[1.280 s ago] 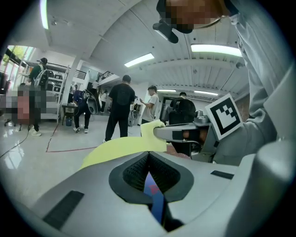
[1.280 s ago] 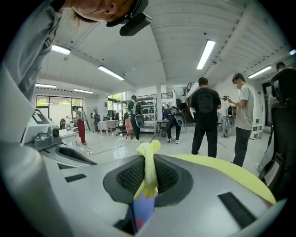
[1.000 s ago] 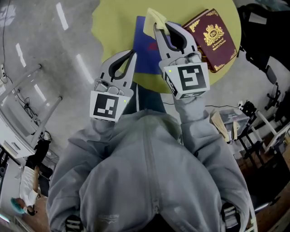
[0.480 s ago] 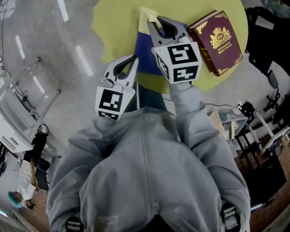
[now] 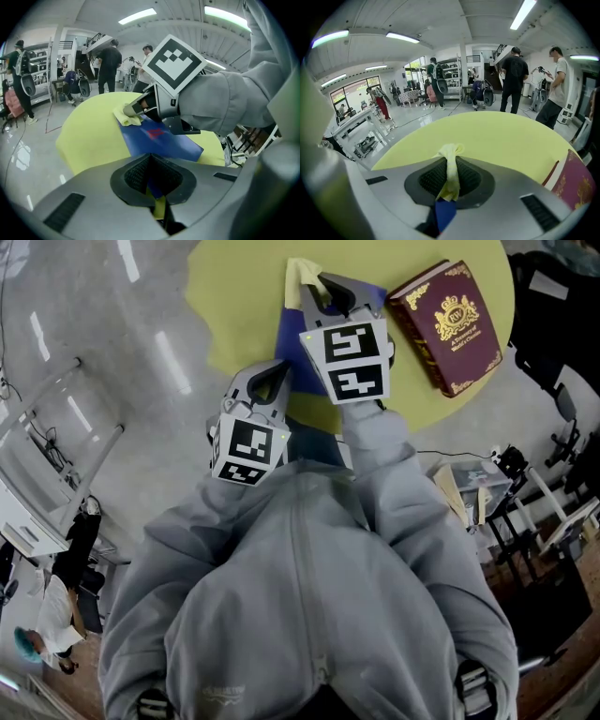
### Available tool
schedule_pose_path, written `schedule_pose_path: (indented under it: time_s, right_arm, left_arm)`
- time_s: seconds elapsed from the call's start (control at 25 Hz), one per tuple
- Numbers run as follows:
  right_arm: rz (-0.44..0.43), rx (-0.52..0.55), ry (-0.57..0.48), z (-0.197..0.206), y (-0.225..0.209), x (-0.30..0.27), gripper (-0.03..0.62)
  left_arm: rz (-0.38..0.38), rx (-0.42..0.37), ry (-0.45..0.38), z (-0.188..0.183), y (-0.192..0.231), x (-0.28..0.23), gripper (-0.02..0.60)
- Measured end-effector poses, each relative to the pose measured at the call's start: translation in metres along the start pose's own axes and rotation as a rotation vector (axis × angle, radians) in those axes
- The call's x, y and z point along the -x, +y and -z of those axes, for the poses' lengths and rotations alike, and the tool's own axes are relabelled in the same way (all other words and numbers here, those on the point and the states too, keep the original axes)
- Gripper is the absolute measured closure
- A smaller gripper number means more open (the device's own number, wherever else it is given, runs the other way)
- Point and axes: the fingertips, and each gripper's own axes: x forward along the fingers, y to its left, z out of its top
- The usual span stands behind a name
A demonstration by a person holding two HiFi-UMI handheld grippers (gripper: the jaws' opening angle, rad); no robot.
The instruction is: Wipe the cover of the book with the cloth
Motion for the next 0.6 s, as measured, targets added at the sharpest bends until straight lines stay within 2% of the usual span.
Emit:
schedule_pose_path:
  time_s: [0.28, 0.6]
  right_arm:
    - [0.040, 0.036, -0.002, 0.004, -0.007, 0.002, 0.539]
    - [0.108, 0.025, 0.012, 0.018, -0.030, 0.016, 0.539]
  left_arm:
    - [0.001, 0.021, 0.013, 0.001, -0.001, -0.003, 0.563]
    - [-0.012, 0.049, 0.000, 0.002, 0.000, -0.003, 0.563]
